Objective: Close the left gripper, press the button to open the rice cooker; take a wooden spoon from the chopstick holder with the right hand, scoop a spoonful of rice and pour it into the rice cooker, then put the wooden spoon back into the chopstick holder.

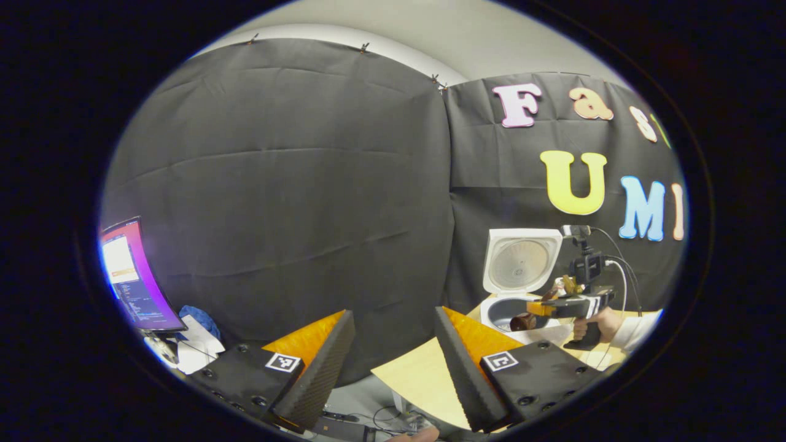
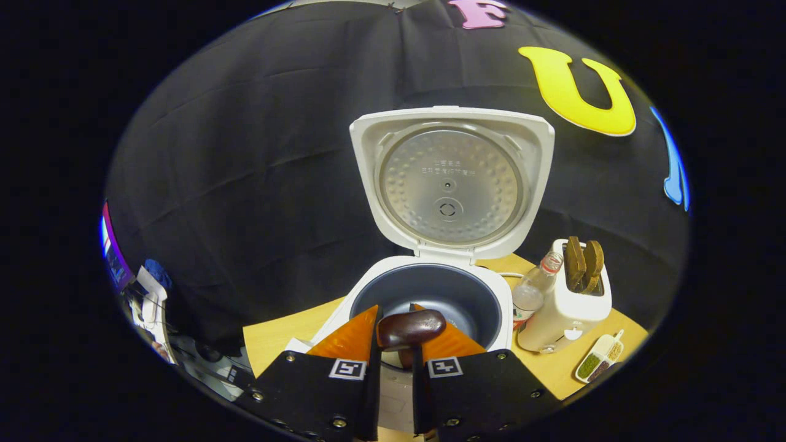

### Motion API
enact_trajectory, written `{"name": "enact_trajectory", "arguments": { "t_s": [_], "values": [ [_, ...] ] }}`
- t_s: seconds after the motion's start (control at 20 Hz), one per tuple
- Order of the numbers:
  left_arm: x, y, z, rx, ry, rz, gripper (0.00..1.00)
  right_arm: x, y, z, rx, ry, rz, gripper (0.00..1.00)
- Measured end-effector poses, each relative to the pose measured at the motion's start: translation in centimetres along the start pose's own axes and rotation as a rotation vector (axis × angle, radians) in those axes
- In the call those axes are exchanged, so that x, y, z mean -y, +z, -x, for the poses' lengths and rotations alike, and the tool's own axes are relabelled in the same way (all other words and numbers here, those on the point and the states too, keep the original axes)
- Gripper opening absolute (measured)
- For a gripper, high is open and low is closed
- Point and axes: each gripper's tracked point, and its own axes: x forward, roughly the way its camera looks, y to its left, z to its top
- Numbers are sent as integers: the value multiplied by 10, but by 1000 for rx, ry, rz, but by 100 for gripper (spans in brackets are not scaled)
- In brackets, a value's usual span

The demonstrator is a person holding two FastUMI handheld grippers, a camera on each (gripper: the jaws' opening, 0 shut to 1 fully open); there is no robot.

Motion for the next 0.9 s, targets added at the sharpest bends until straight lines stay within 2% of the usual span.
{"name": "enact_trajectory", "arguments": {
  "t_s": [0.35,0.55,0.75,0.9],
  "values": [
    [0,2,0,16,-20,8,90,24,34,28,81,19,-262,22],
    [0,6,2,29,-40,5,90,38,41,41,125,20,-467,22],
    [-1,6,3,29,-48,4,90,61,38,34,145,8,-710,22],
    [-16,6,10,33,-53,11,90,77,35,48,168,-8,-857,22]
  ]
}}
